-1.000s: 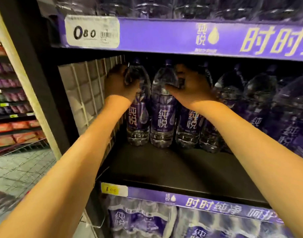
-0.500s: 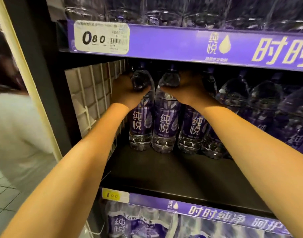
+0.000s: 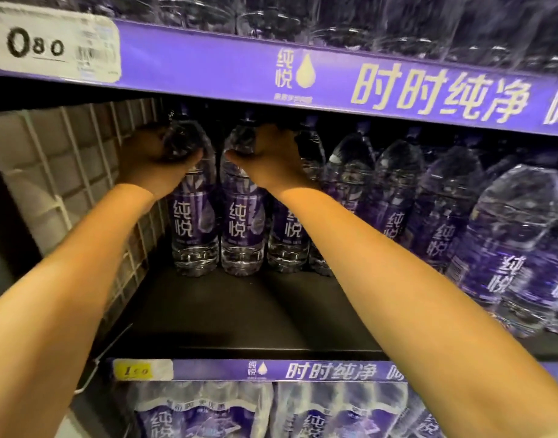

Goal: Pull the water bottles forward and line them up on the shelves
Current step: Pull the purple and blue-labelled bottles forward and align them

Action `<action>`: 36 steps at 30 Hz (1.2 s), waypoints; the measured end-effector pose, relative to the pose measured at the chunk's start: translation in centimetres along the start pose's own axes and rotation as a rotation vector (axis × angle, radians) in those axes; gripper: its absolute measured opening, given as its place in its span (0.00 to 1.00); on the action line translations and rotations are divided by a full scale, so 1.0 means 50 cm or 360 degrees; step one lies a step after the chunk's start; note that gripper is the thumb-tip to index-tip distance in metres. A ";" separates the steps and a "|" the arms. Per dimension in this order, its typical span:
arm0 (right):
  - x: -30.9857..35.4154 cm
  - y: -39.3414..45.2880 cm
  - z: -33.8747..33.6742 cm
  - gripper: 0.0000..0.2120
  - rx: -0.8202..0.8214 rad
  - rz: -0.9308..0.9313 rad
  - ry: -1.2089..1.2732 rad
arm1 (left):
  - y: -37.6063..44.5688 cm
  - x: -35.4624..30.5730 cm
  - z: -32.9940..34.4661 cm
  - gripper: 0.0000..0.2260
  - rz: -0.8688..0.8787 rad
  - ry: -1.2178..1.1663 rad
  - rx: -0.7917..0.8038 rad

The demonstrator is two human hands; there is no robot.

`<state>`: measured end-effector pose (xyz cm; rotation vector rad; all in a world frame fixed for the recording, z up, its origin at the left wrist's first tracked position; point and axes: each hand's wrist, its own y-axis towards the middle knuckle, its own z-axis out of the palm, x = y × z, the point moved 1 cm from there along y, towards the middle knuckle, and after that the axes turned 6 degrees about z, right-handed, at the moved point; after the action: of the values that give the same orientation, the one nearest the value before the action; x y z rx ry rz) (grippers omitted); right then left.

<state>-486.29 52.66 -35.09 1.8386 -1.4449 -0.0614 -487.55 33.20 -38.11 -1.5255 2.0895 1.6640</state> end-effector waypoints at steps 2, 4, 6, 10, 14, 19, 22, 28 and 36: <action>0.004 0.000 -0.001 0.21 0.0018 -0.0023 -0.0023 | 0.000 -0.006 0.000 0.18 -0.0009 -0.0019 -0.0010; 0.007 0.001 0.002 0.20 0.0037 -0.0030 -0.0044 | -0.002 -0.011 -0.002 0.18 -0.0005 -0.0045 -0.0002; 0.009 0.001 0.004 0.20 0.0047 -0.0016 -0.0056 | -0.003 -0.012 -0.003 0.18 -0.0011 -0.0066 0.0018; 0.011 0.000 0.004 0.20 0.0073 -0.0008 0.0014 | -0.002 -0.011 -0.005 0.19 0.0008 0.0000 0.0044; 0.012 -0.003 0.003 0.20 0.0094 0.0011 0.0018 | -0.003 -0.013 -0.007 0.21 -0.0018 0.0017 0.0066; 0.013 -0.007 0.004 0.19 0.0106 0.0038 0.0047 | -0.011 -0.019 -0.007 0.22 -0.0028 0.0019 0.0080; 0.013 -0.012 0.008 0.18 0.0113 0.0058 0.0080 | -0.021 -0.026 -0.007 0.26 -0.0038 0.0127 0.0072; 0.007 -0.021 -0.001 0.24 0.0132 0.0059 0.0073 | -0.033 -0.051 -0.006 0.24 -0.0065 0.0176 0.0048; -0.012 -0.043 -0.067 0.23 0.0006 -0.0088 0.0274 | -0.031 -0.117 -0.008 0.20 -0.0045 0.0320 -0.0040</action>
<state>-483.18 55.08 -34.27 1.8392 -1.2761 0.0708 -483.27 36.74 -35.63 -1.7899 2.1354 1.5934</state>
